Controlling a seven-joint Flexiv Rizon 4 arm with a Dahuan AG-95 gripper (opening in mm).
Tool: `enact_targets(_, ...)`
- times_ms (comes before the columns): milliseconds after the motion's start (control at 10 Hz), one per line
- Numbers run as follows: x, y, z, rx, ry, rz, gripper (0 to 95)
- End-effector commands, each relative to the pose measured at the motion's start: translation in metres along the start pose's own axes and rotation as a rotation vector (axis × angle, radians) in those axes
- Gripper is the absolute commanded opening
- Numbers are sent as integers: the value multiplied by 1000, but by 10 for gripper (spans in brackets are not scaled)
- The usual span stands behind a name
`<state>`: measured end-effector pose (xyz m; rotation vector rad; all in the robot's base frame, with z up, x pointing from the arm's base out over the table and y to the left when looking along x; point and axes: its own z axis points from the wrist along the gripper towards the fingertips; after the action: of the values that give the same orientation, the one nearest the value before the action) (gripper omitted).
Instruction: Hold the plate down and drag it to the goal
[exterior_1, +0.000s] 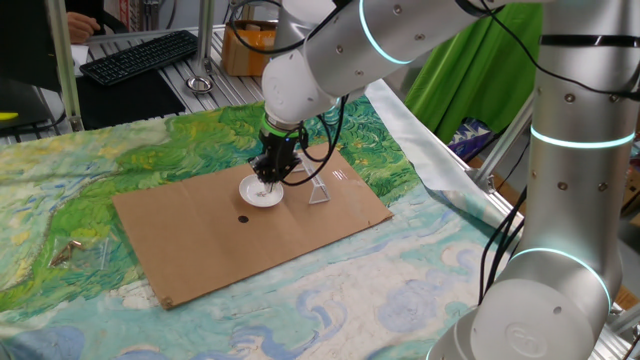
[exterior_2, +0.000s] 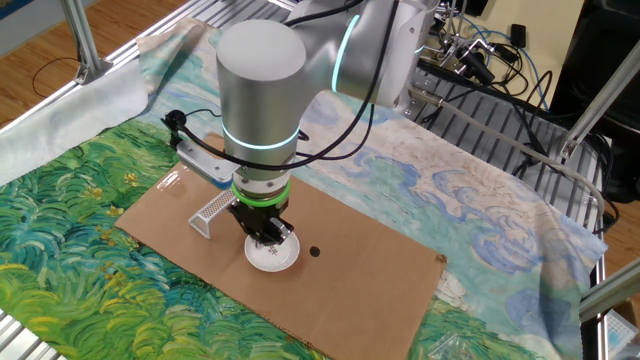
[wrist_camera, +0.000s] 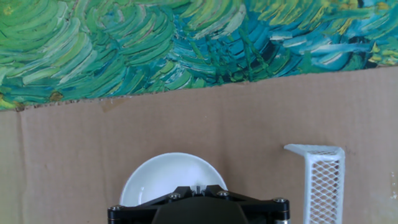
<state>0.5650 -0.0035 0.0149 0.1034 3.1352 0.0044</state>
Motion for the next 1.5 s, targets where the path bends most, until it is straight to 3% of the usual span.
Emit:
enact_targets(100,-1,-5,2,16,-9,-13,0)
enact_targets(300,-1,-8,1,9,-8,-17,0)
enact_targets(600,-1,-12,1,23,-9,-27,0)
enact_targets(1500,0,-8,-2,16,2,8,0)
